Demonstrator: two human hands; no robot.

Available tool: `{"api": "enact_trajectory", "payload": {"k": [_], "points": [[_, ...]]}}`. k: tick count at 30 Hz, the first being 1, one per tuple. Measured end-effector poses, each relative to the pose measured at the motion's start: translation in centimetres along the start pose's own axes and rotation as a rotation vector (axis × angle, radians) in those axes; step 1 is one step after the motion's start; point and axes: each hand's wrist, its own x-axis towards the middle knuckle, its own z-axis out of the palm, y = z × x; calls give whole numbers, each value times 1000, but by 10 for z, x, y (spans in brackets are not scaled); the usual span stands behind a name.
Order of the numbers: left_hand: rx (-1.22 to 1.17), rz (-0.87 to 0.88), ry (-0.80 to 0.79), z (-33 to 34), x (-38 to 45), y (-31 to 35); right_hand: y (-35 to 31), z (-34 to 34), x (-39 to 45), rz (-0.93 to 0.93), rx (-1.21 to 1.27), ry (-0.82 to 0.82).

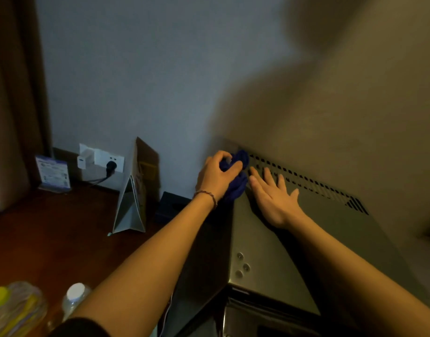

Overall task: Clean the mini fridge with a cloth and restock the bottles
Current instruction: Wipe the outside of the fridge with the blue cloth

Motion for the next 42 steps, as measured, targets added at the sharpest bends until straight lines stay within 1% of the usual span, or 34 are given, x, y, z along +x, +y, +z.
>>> {"api": "enact_trajectory", "payload": {"k": [3, 8, 13, 17, 20, 22, 26, 29, 32, 34, 37, 42], "points": [[-6, -32, -10, 7, 19, -12, 0, 0, 0, -14, -25, -2], [28, -169, -31, 16, 35, -34, 1, 1, -1, -25, -11, -1], [-3, -191, 35, 18, 24, -31, 0, 1, -1, -23, -8, 0], [-9, -150, 70, 11, 4, -18, -2, 0, -1, -15, -18, 7], [-73, -106, 78, 3, -17, -5, -3, 0, -2, -8, -23, 9], [-94, -113, 74, -2, -30, 2, -4, -1, -2, -3, -23, 15], [-110, -175, -22, -14, -51, 15, -5, -1, -2, 0, -30, 14], [-64, -123, -105, -19, -67, 17, -5, -1, -4, 4, -46, 13], [-46, -64, -135, -21, -73, 12, -4, -1, -6, -9, -55, 6], [-72, -40, -126, -20, -71, 10, -3, -2, -5, -10, -54, -2], [-110, -59, -66, -15, -62, 7, -3, -1, -4, -15, -59, -3], [-75, -26, -2, -4, -36, -4, -6, -2, -7, -9, -2, 6]]}}
